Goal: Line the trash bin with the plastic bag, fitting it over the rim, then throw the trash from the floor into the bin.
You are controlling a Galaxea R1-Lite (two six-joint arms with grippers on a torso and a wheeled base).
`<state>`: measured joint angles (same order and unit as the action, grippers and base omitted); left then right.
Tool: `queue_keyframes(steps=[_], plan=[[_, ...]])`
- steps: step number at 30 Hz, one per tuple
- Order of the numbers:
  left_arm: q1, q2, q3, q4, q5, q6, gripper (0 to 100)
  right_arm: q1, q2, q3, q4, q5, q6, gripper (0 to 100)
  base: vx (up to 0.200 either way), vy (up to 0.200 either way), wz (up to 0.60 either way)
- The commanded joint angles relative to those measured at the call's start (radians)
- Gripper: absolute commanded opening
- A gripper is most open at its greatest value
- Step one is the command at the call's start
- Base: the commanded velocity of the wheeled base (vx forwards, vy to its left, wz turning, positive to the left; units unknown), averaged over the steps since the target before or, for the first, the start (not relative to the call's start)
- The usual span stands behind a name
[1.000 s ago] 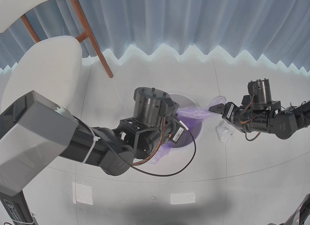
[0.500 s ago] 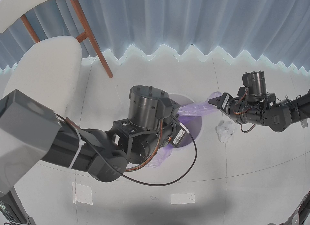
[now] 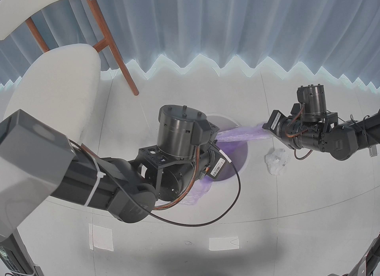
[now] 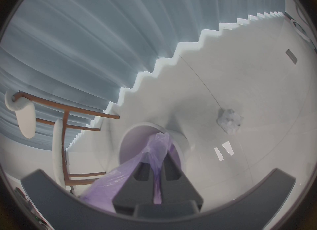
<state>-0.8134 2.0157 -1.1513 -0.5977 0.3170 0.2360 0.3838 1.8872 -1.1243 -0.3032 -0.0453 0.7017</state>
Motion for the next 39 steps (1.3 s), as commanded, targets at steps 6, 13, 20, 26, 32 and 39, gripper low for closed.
queue_keyframes(steps=[6, 13, 20, 26, 32, 39], plan=[[0.005, 0.014, -0.015, -0.005, 0.002, -0.012, 0, 0.003, 0.027, -0.200, -0.024, 0.087, -0.044, 0, 0.000, 0.000, 0.00], [-0.007, 0.014, -0.082, 0.027, 0.004, -0.115, 100, -0.057, 0.039, -0.215, -0.042, 0.272, -0.194, 0, 0.000, 0.000, 0.00], [-0.016, -0.066, -0.102, 0.084, 0.004, -0.231, 100, -0.100, 0.047, -0.190, -0.149, 0.417, -0.242, 0, 0.000, 0.000, 0.00], [-0.053, -0.189, -0.114, 0.234, 0.004, -0.308, 100, -0.117, 0.035, -0.095, -0.258, 0.553, -0.263, 0, 0.000, 0.000, 0.00], [0.005, -0.262, -0.162, 0.364, -0.030, -0.308, 100, -0.137, 0.036, 0.031, -0.390, 0.637, -0.332, 0, 0.000, 0.000, 0.00], [0.106, -0.308, -0.027, 0.398, -0.217, -0.302, 100, -0.140, 0.039, 0.037, -0.399, 0.633, -0.324, 0, 0.000, 0.000, 0.00]])
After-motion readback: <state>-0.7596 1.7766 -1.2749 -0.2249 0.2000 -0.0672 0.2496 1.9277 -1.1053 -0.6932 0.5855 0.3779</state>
